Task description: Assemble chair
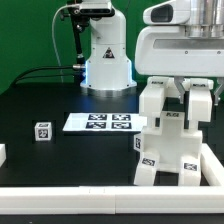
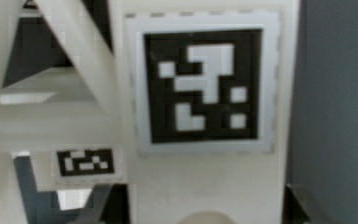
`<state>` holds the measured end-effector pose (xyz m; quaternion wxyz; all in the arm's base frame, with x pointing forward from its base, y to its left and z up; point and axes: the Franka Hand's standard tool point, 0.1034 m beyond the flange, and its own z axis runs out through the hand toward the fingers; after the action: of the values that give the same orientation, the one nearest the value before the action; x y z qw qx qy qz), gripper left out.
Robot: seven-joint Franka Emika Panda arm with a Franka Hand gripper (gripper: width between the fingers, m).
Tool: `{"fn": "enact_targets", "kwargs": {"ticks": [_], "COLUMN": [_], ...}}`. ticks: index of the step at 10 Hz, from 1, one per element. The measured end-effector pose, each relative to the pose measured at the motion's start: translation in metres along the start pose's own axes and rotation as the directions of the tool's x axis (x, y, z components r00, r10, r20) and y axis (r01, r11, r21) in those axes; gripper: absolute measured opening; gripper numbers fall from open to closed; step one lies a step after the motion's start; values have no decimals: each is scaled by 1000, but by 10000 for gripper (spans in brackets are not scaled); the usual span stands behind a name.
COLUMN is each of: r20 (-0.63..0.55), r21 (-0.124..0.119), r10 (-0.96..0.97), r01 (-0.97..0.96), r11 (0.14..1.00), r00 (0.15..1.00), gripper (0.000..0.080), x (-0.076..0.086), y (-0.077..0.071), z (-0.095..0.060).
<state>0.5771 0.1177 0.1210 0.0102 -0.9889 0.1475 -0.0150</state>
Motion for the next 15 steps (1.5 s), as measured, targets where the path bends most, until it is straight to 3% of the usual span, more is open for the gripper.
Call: {"fn": "enact_targets", "kwargs": {"ticks": [4, 10, 12, 15], "r20": [-1, 23, 23, -10], "r21": [2, -8, -17, -14], "r10": [0, -4, -3, -12], "r01": [0, 4, 3, 12], "r11": [1000, 1000, 1000, 1000], "r00": [1000, 1000, 1000, 1000], "gripper": [282, 282, 282, 284], "x": [1, -14, -13, 5], "y": [2, 6, 8, 1], "z": [0, 9, 20, 22]}}
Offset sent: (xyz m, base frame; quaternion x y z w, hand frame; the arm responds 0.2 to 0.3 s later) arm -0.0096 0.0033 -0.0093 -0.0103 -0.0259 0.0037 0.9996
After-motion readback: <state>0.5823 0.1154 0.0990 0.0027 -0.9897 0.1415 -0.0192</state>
